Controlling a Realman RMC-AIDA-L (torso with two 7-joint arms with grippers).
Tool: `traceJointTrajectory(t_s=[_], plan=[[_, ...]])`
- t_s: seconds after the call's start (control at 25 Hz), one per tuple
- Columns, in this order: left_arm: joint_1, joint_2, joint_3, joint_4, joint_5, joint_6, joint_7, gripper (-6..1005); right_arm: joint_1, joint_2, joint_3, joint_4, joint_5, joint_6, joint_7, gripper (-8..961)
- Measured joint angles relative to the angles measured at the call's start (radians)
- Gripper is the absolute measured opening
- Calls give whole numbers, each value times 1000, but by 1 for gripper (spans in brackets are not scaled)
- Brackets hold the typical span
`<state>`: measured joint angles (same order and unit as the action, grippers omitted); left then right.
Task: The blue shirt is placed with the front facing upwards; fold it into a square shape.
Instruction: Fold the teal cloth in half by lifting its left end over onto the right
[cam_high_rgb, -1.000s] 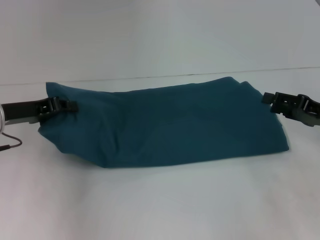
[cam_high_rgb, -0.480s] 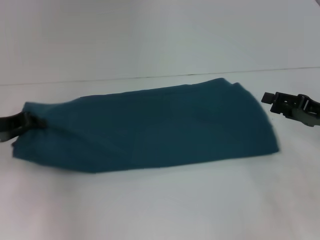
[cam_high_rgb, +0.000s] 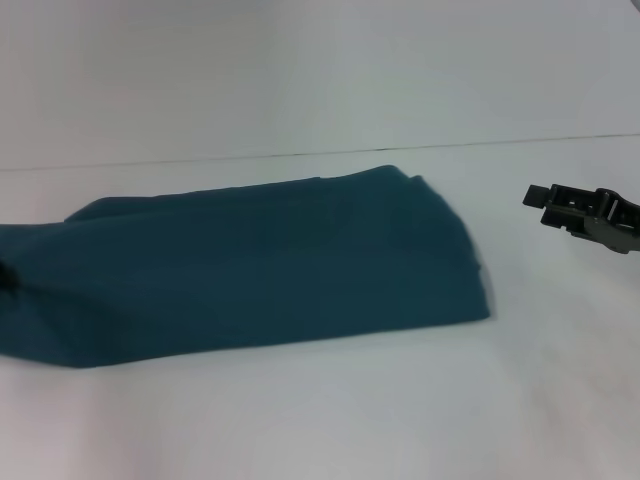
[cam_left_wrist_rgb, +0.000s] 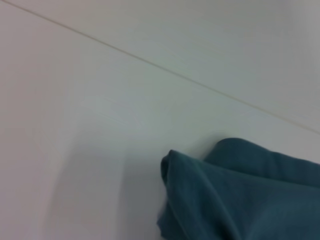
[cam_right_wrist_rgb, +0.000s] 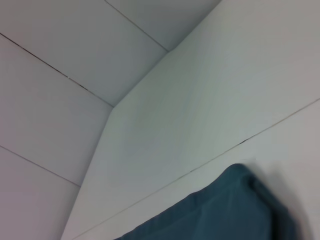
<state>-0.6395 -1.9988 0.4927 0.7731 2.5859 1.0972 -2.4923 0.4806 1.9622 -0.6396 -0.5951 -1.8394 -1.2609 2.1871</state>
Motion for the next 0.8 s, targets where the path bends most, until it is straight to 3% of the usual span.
traceJointTrajectory(t_s=[0.56, 0.8], plan=[[1, -3, 15, 72, 84, -22, -101, 121, -2, -3, -6, 12, -1, 0, -6, 626], [4, -37, 125, 222, 88, 73, -178, 127, -1, -3, -7, 12, -1, 0, -8, 626]])
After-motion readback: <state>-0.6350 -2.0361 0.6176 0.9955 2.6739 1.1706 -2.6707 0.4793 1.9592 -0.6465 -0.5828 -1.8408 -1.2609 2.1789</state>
